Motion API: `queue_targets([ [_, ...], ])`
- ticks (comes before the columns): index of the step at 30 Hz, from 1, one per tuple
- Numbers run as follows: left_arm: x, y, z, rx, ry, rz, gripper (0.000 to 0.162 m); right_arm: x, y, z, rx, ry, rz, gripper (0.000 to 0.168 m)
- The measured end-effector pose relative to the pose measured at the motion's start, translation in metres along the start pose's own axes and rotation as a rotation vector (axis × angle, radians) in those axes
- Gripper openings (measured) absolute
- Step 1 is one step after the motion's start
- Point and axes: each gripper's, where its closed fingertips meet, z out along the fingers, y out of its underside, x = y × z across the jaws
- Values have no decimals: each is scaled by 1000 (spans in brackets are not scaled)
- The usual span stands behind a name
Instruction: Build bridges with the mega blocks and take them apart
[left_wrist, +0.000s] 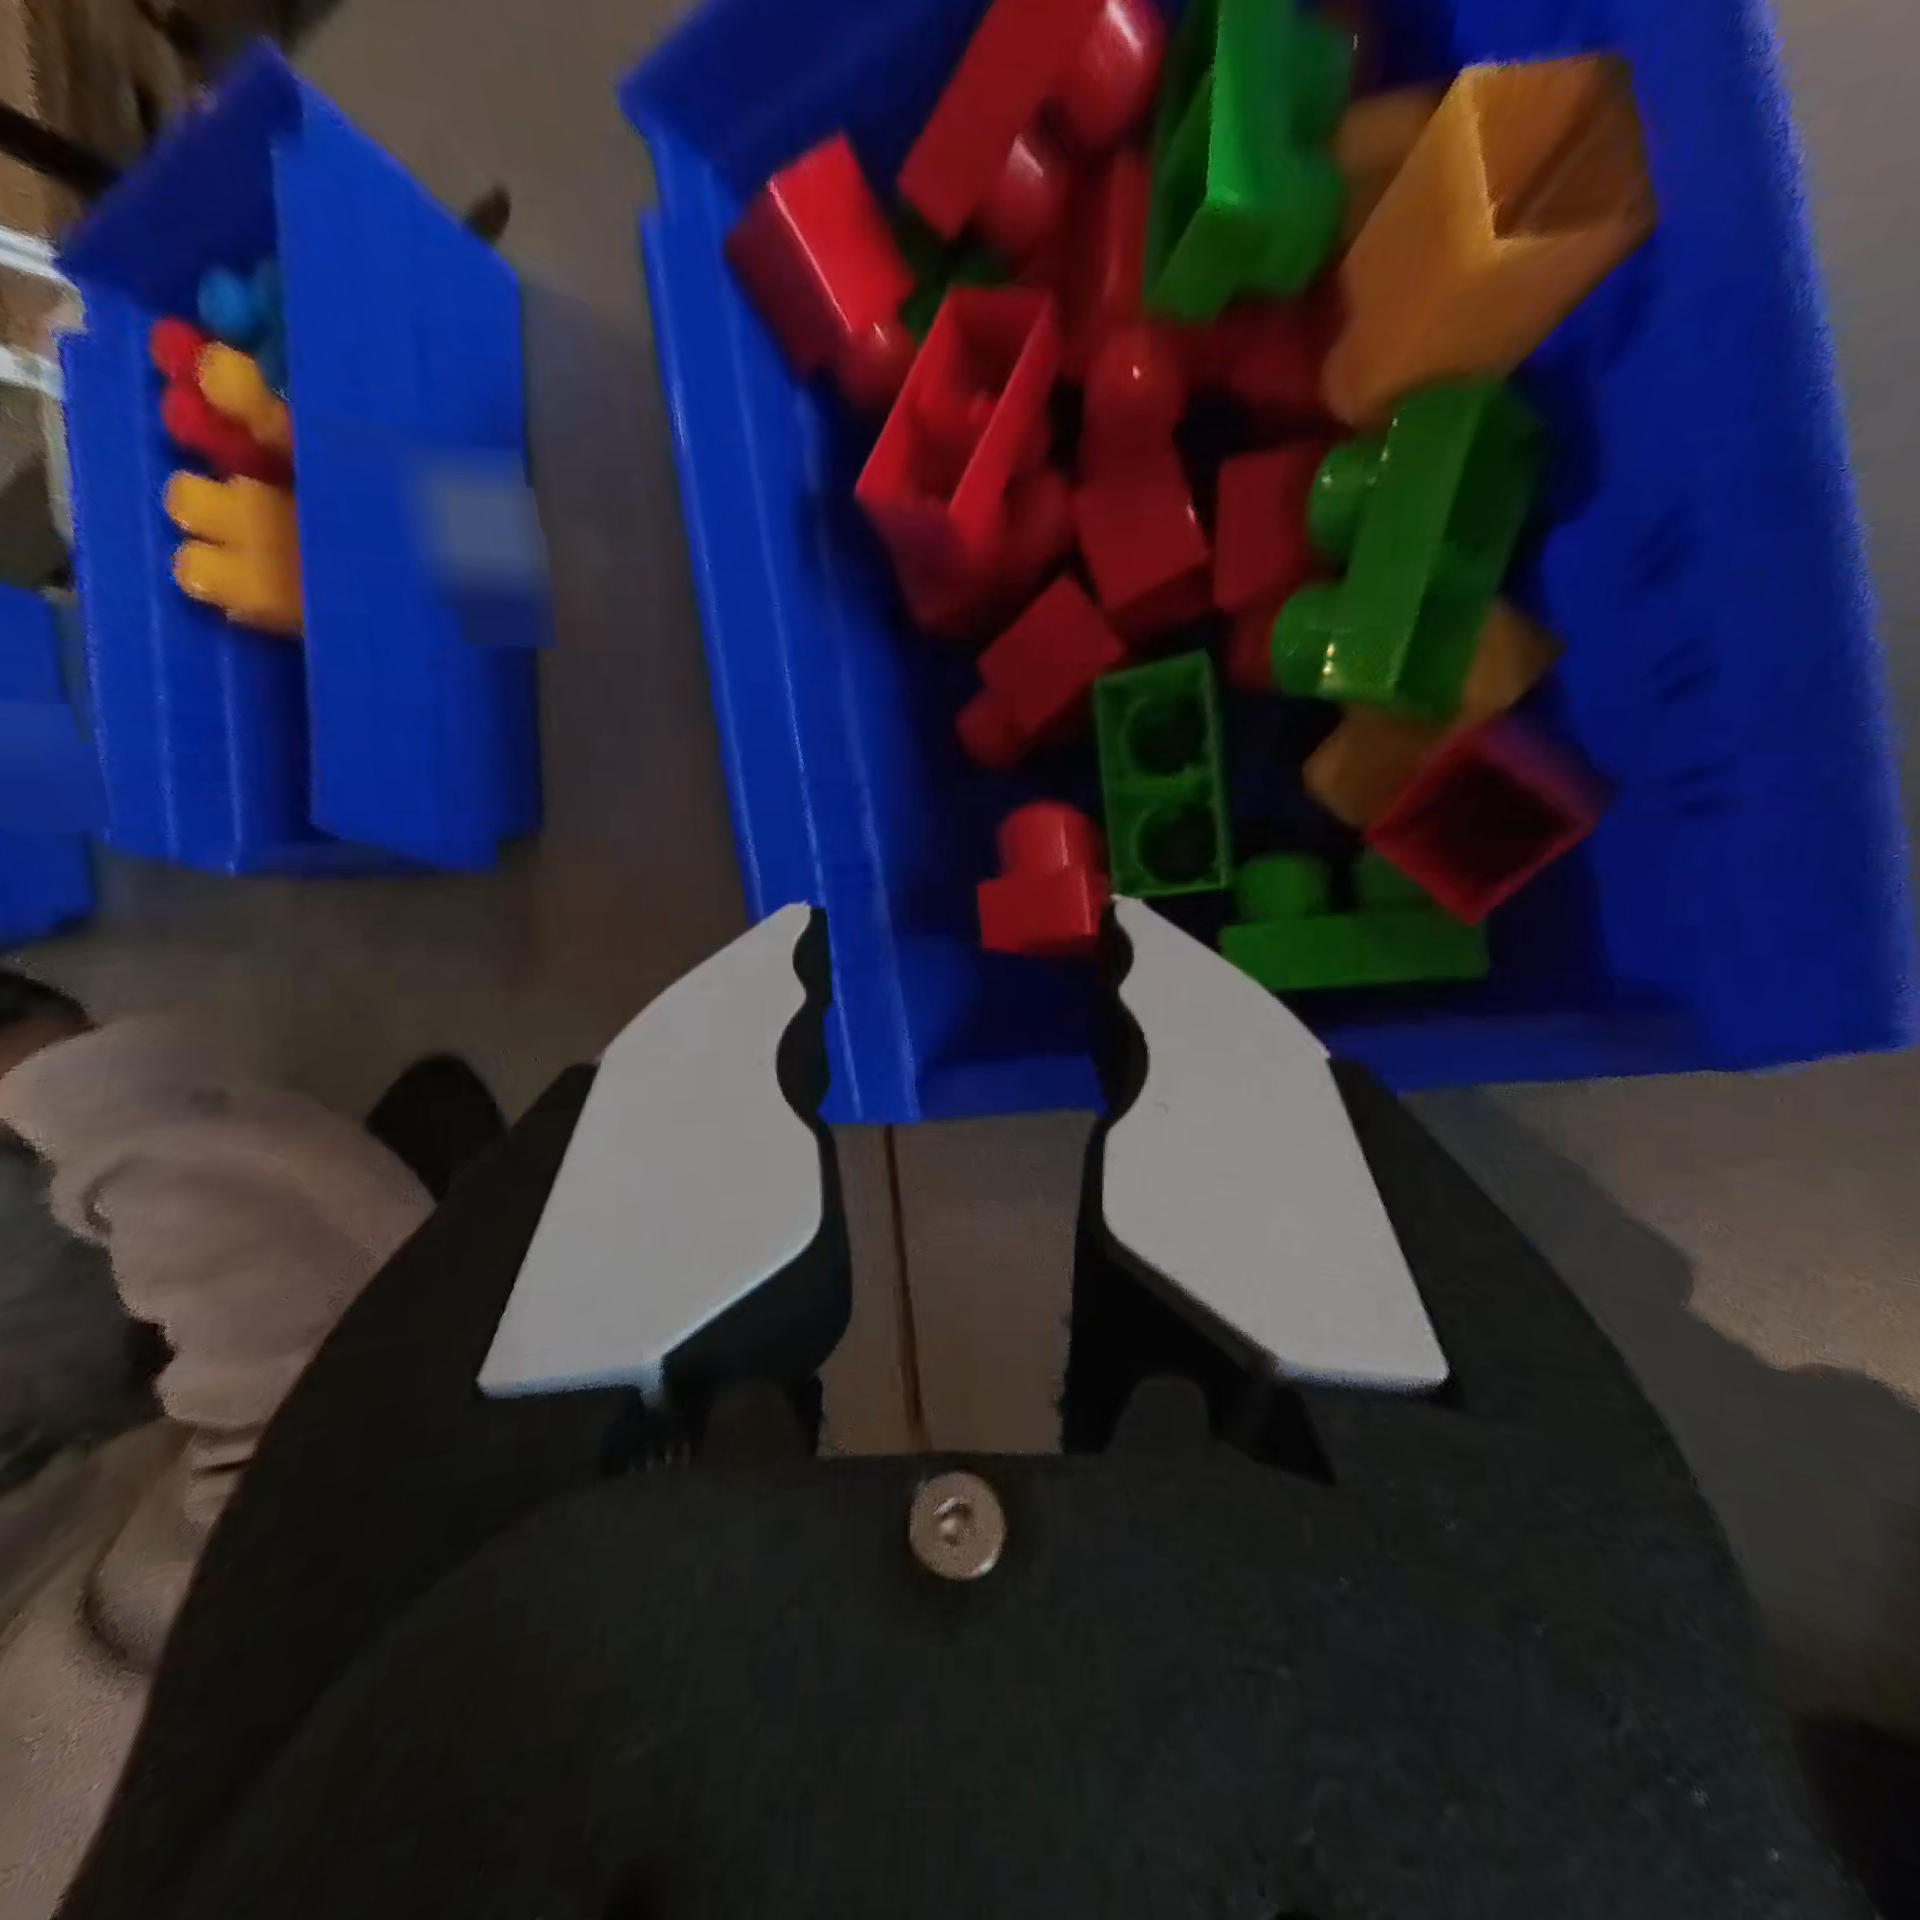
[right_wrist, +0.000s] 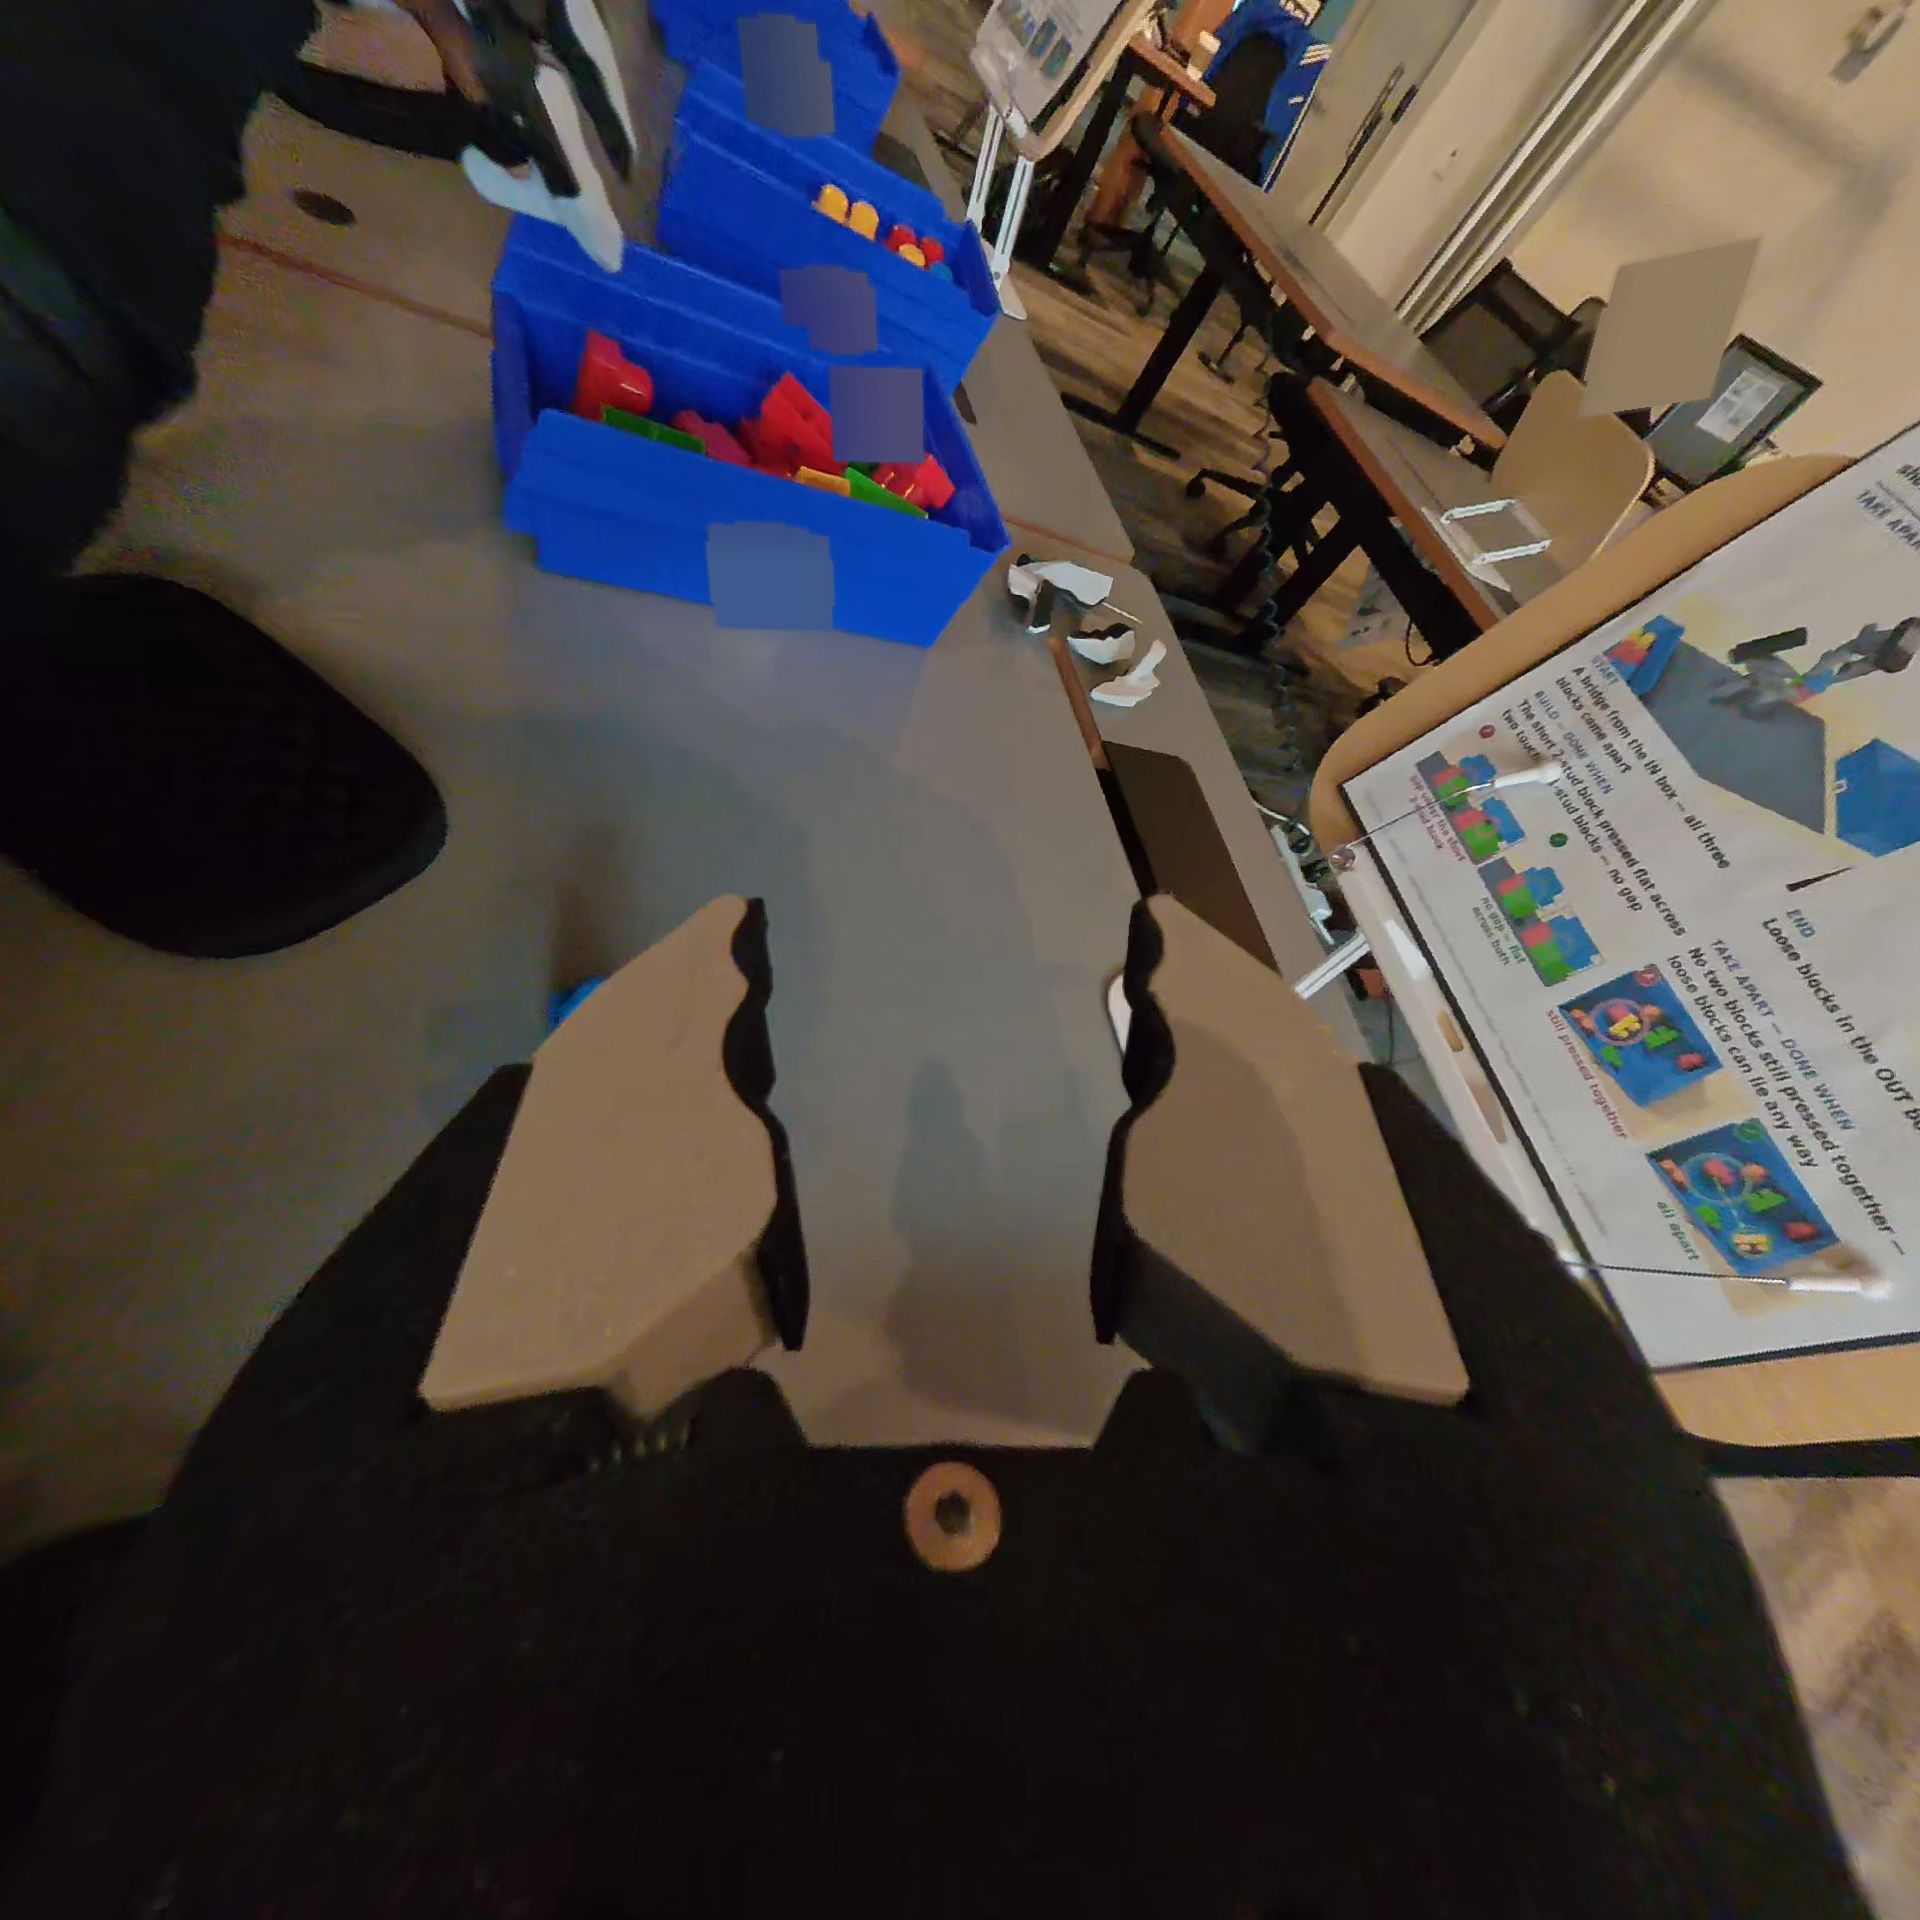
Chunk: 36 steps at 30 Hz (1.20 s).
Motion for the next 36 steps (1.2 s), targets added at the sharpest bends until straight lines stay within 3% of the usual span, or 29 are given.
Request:
queue_targets([
  [4, 24, 3, 21, -30, 192, -25, 51, -1, -1, 2, -8, 4, -23, 66],
  [13, 21, 45, 65, -328, 259, 70, 49, -3, -12, -2, 35, 21, -54, 64],
  [17, 27, 41, 78, -303, 307, 36, 48, 1, -9, -3, 33, 33, -45, 63],
  [20, 27, 39, 82, -279, 326, -1, 37, 3, -5, -1, 10, 43, -45, 63],
  [25, 12, 40, 65, -270, 293, -24, 37, 3, -3, 5, 5, 32, -42, 63],
  [28, -1, 9, 34, -102, 241, -52, 37, 0, -8, 11, 42, 3, -15, 61],
  [31, 0, -49, -12, 191, 233, -74, 37, -7, -12, 18, 58, -35, -6, 60],
  [36, 53, -149, -105, 702, 397, -35, 36, -14, -15, 26, 85, -85, 12, 61],
])
